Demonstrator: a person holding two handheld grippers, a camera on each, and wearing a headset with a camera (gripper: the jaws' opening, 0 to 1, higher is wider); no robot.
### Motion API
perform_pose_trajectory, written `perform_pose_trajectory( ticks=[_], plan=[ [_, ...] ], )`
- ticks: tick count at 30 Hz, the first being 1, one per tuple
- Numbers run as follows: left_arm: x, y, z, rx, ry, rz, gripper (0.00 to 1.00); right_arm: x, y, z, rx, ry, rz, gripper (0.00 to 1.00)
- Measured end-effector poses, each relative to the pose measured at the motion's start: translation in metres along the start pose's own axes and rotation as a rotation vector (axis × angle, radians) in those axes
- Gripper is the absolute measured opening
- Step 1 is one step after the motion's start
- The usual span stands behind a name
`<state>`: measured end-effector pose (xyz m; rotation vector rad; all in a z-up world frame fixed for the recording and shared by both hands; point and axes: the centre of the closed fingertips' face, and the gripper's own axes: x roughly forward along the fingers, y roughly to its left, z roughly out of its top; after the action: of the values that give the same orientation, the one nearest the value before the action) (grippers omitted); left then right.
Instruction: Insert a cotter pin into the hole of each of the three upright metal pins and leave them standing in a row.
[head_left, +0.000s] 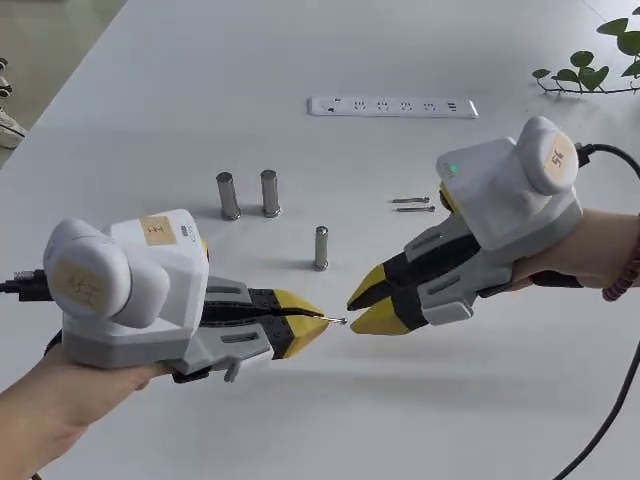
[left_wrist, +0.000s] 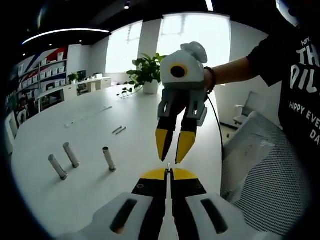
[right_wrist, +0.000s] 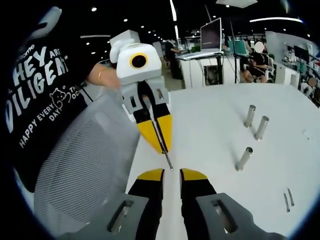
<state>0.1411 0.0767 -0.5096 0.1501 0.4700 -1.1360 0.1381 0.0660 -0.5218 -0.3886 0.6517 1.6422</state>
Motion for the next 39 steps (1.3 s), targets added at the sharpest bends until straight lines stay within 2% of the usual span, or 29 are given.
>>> perform_pose_trajectory(
  ticks=[7,16,24,32,37,39],
  plan=[
    [0.001,-0.015,0.005,0.017,-0.024,-0.062,0.00,0.001,0.011,-0.002,-0.002,0.005,0.058,0.07],
    [0.003,-0.022,0.006,0.022,-0.036,-0.096,0.00,0.003,0.024,-0.003,-0.017,0.011,0.108,0.01],
    [0.003,-0.023,0.005,0.020,-0.038,-0.104,0.00,0.002,0.025,-0.004,-0.043,0.021,0.110,0.00],
    [0.004,-0.021,0.002,0.024,-0.035,-0.097,0.00,0.000,0.024,-0.006,-0.094,0.068,0.094,0.00],
    [0.005,-0.019,-0.001,0.056,-0.022,-0.076,0.01,0.000,0.019,-0.008,-0.146,0.103,0.074,0.00],
    [0.005,-0.016,-0.003,0.060,-0.015,-0.061,0.05,0.000,0.016,-0.009,-0.167,0.113,0.057,0.00]
  ],
)
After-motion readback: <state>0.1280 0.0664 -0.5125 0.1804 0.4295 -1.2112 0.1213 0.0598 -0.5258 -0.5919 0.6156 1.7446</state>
